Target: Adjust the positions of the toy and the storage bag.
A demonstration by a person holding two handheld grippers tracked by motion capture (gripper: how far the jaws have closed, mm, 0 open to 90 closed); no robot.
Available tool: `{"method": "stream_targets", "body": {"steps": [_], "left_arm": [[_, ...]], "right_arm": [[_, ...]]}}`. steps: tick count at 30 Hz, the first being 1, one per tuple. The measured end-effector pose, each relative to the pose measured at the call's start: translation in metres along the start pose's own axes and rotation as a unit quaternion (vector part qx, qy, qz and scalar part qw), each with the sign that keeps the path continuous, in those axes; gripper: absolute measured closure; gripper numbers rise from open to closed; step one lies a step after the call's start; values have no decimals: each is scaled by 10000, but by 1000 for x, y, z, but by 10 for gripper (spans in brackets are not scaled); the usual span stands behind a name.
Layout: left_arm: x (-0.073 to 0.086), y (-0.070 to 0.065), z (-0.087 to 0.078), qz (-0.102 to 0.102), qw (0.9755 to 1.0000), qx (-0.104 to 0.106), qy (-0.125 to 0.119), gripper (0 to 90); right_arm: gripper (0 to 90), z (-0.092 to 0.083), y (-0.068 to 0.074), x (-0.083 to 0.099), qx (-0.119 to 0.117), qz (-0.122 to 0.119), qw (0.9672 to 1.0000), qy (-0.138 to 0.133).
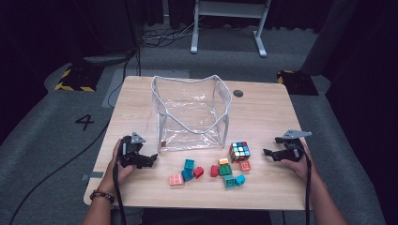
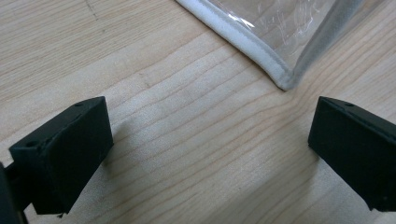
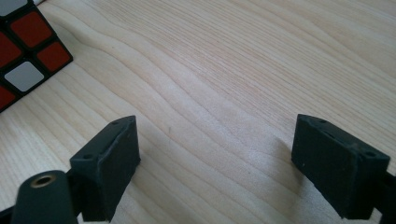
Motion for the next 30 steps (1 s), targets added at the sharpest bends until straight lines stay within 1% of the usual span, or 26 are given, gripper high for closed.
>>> {"method": "stream_targets", "body": {"steps": [9,10,12,13,14,15,16,17,18,19,20,21,22,23,24,25,26,27,28,29,30], "left_arm": [[0,0,0,1,10000,1,-6,0],[0,0,0,2,10000,1,-5,0],[0,0,0,13,10000,18,-2,3],[1,0,0,5,10000,-5,-40,5],[1,0,-1,32,10000,17,-18,10],[0,1,-2,-6,10000,8,0,17],[-1,2,-3,-38,10000,-9,9,43],[-2,3,-4,-153,9998,-45,-109,106],[-5,4,-5,-227,9995,27,-210,217],[-7,4,-8,-235,9994,173,-187,249],[-10,4,-10,-201,9994,172,-237,181],[-13,3,-13,-71,9995,67,-302,139],[-15,1,-15,47,9993,-25,-365,204],[-17,0,-15,129,9994,8,-323,232],[-20,-2,-15,110,9994,78,-307,200],[-22,-4,-16,152,9994,77,-312,178],[-25,-5,-17,205,9992,67,-343,208],[-29,-7,-17,209,9990,14,-389,226],[-32,-8,-18,247,9987,-21,-441,230],[-34,-8,-19,210,9985,15,-509,244],[-35,-9,-20,183,9984,77,-527,270]], "right_arm": [[153,0,0,0,11,2,10000,5],[161,0,0,-1,27,27,10000,0],[211,0,-1,-1,74,82,9999,-5],[231,0,-1,-2,96,63,9999,-6],[229,-1,-1,-4,121,136,9998,-44],[233,-3,-1,-5,86,190,9997,-103],[251,-7,-1,-10,70,221,9994,-255],[261,-10,0,-15,82,244,9990,-353],[273,-13,1,-20,94,230,9987,-443],[291,-17,2,-26,81,167,9984,-534],[308,-21,4,-33,34,151,9978,-645],[319,-24,6,-40,-3,109,9971,-749],[328,-28,9,-47,-12,75,9964,-847],[327,-31,12,-55,-56,49,9955,-947],[327,-33,15,-63,-92,-7,9947,-1025],[327,-34,19,-71,-172,-20,9939,-1088],[327,-33,23,-79,-191,-133,9936,-1102],[327,-32,26,-85,-198,-234,9937,-1077],[335,-30,33,-95,-273,-385,9937,-1020],[345,-28,38,-102,-321,-513,9933,-989],[354,-25,44,-109,-364,-612,9926,-985]]}}
Point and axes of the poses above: each handheld gripper's, and its own axes: z roughly forward along the jaws, x roughly out of its underside, y roughly to its left, the point moved 4 cm from there along z, roughly forward along the jaws, and after that the axes turned 6 degrees about -z, right-handed, at the moved point
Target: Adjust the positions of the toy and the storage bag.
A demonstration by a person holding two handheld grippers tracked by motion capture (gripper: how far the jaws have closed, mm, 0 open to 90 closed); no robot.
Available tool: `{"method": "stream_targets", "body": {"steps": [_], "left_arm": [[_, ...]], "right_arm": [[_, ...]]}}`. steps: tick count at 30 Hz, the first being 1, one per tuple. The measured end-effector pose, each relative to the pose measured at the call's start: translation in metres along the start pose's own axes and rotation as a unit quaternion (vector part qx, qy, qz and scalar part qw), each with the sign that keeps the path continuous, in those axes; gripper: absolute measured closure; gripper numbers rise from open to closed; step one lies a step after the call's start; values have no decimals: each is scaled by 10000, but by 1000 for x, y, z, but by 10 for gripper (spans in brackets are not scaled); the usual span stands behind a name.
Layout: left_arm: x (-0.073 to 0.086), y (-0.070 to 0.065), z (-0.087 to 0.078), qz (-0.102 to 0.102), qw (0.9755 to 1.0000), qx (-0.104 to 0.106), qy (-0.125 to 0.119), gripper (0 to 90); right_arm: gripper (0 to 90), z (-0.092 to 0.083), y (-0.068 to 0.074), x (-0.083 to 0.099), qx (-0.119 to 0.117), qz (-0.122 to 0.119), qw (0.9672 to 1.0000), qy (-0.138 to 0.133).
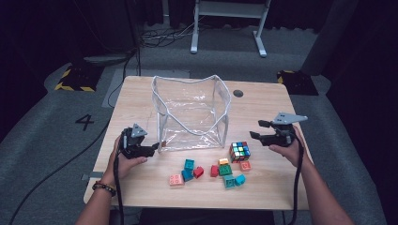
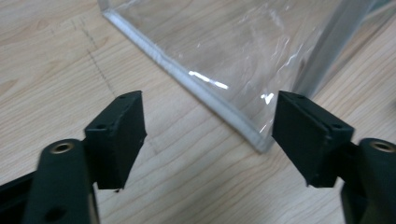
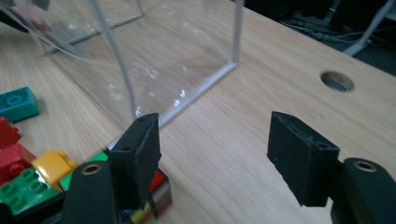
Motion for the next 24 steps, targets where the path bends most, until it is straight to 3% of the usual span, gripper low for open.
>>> {"method": "stream_targets", "body": {"steps": [5,8,9,12,14,15,17,20,23,24], "left_arm": [[-1,-1,-9,183,9997,149,-117,273],[-3,-7,-19,151,9982,447,-364,259],[-4,-11,-18,165,9979,508,-362,259],[-8,-22,-14,469,9972,511,-286,244],[-9,-24,-11,510,9970,519,-282,246],[-12,-26,-9,518,9970,508,-278,284],[-14,-28,-6,470,9967,579,-335,354],[-18,-26,-2,438,9970,514,-366,475],[-20,-25,2,416,9967,610,-350,600],[-23,-25,6,553,9957,649,-367,634]], "right_arm": [[373,17,17,-19,-260,-207,9994,-36],[368,33,34,-30,-486,-469,9977,73],[368,37,37,-32,-485,-514,9974,111],[408,48,43,-38,-582,-586,9965,163],[432,51,46,-40,-582,-594,9964,180],[504,58,50,-43,-603,-706,9956,139],[575,63,52,-44,-603,-723,9955,148],[727,68,53,-43,-542,-791,9951,231],[797,71,51,-41,-451,-928,9940,358],[853,73,50,-40,-469,-895,9943,342]]}}
Point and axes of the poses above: each handheld gripper's, and its own axes: z roughly forward along the jaws, x roughly out of its underside, y roughly to its left, the point moved 4 cm from there along z, roughly forward along the jaws, and after that the axes turned 6 degrees about -z, right-handed, at the moved point
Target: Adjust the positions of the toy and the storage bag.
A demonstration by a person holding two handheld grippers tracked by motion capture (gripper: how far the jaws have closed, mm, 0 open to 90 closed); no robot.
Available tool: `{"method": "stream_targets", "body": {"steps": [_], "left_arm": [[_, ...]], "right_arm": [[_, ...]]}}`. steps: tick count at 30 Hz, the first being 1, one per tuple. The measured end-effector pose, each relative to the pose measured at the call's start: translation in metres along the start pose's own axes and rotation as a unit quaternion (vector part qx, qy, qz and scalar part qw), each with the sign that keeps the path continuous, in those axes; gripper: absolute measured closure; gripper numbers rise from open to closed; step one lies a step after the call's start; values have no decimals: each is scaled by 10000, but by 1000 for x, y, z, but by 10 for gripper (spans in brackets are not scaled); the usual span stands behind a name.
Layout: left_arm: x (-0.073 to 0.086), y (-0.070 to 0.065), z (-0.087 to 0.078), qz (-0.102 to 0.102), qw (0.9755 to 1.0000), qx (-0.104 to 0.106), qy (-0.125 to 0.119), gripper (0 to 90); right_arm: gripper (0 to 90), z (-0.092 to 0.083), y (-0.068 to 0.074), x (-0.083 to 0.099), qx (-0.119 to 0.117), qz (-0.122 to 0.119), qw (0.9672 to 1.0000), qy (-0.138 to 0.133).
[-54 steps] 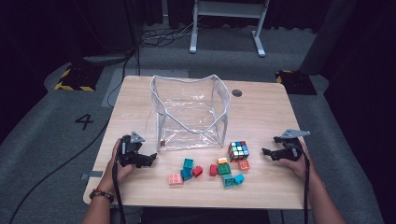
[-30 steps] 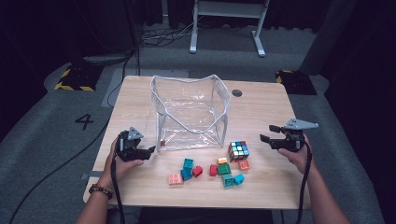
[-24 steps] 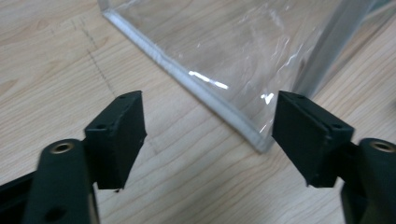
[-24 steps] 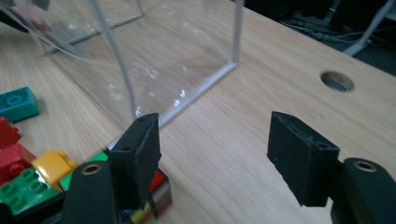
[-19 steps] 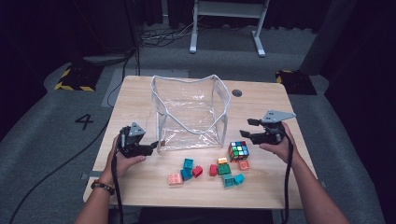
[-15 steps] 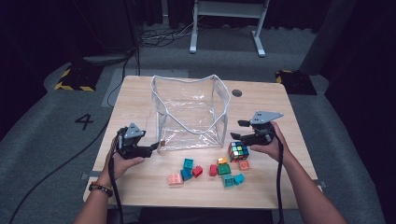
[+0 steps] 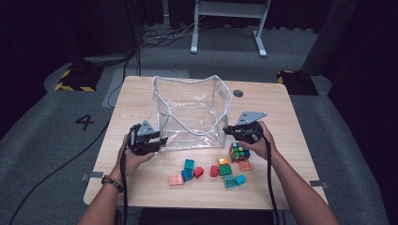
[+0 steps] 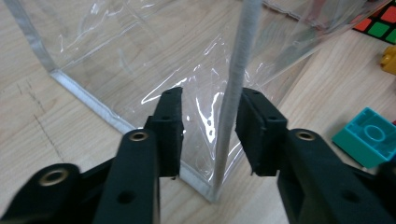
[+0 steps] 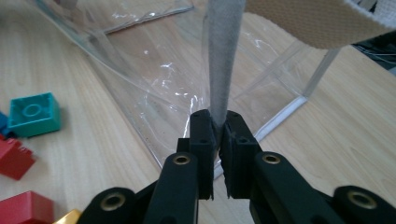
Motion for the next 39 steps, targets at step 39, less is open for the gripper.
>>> {"method": "stream_targets", "body": {"steps": [39], "left_arm": [[-59,-52,66,712,9940,637,534,572]], "right_arm": [[753,-93,-32,80,886,1100,9886,-523]]}}
Point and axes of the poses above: each handheld gripper's, and its own axes: z roughly forward along the jaws, x roughly out of its underside, y roughly to its left, the point moved 4 cm from there along z, roughly forward along the jaws, and after that the axes turned 6 degrees about -z, right-handed, at the moved point
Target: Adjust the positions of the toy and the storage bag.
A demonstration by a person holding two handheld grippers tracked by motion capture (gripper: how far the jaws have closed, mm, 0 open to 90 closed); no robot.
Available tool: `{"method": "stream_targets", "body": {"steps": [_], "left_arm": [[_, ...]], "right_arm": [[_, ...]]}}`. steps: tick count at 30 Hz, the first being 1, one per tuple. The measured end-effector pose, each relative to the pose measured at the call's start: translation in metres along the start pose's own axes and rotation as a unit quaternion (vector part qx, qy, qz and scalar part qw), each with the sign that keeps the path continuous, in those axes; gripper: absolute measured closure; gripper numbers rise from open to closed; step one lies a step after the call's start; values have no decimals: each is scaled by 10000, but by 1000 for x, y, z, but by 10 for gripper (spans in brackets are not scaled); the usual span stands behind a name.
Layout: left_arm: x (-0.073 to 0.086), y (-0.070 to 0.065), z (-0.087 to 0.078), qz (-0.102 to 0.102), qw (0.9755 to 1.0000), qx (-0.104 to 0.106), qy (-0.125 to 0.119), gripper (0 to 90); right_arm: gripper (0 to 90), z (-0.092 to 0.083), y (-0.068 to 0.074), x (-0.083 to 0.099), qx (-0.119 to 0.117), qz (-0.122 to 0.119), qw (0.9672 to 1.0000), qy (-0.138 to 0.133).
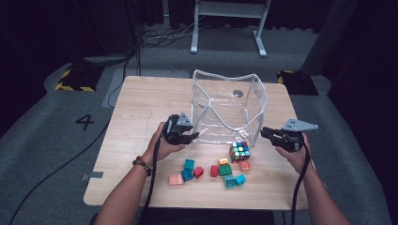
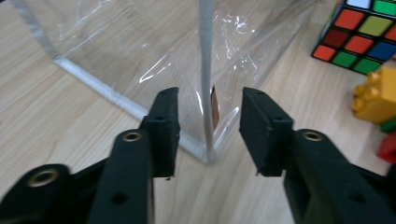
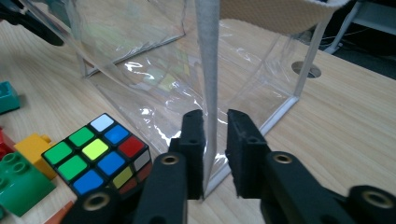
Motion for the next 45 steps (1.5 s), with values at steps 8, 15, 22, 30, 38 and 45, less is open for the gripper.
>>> {"method": "stream_targets", "body": {"steps": [8,15,22,30,38,45], "left_arm": [[53,5,-51,-127,9990,-425,-2,323],[101,17,-86,-537,9962,-693,8,203],[141,0,-94,-516,9982,-191,233,389],[147,-32,-75,-59,9977,425,524,465],[140,-47,-64,-98,9968,643,456,392],[116,-57,-37,78,9980,436,447,365]], "right_arm": [[530,-11,0,17,212,-67,9996,146],[428,-2,-4,42,263,30,9980,579],[403,12,-8,62,165,113,9951,971],[380,22,-3,72,10,114,9922,1241],[370,27,1,76,-146,144,9916,1278],[376,25,10,69,-289,24,9927,1174]]}}
Point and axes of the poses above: each handheld gripper's, and its own axes: z roughly forward along the jaws, x roughly out of its underside, y roughly to its left, the point moved 4 cm from there along z, roughly forward along the jaws, and after that the axes turned 6 degrees about -z, right-handed, at the moved point
